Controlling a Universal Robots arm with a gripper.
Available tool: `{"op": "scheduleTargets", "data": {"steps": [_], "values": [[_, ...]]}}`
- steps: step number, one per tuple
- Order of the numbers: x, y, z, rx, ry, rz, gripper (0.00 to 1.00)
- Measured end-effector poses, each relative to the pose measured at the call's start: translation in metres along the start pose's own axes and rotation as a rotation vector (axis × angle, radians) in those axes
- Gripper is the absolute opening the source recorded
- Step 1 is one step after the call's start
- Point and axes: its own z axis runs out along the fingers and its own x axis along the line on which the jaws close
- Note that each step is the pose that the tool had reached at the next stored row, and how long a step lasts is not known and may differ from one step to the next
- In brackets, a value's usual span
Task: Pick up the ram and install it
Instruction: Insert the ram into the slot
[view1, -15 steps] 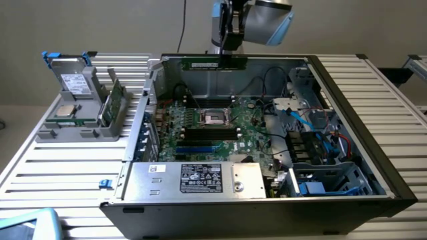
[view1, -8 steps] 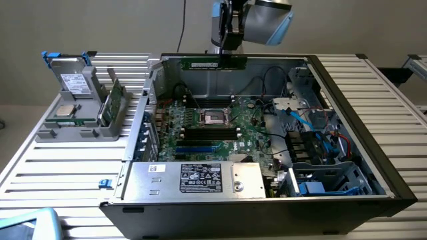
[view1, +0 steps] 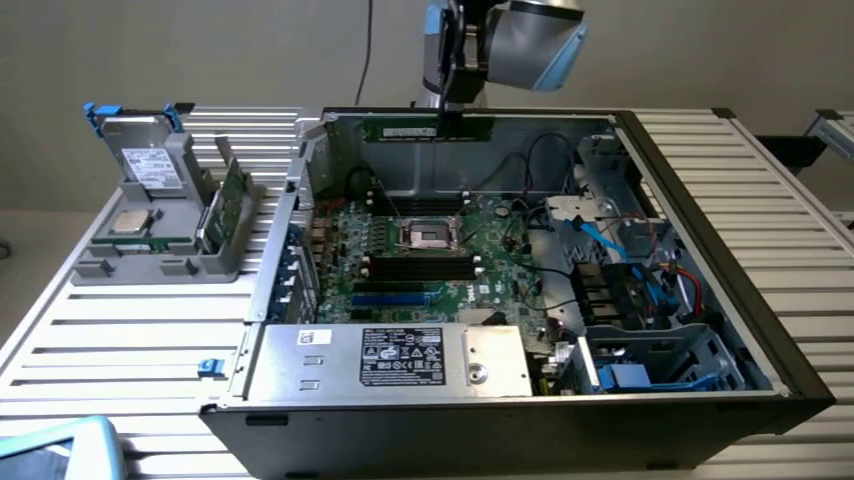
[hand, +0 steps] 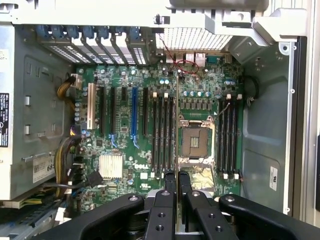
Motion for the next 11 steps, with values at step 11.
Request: {"op": "scheduleTargets", "data": {"steps": [11], "values": [[0.000,-0.0013,0.0198,0.0037,0.0002,0.000,0.14]]}}
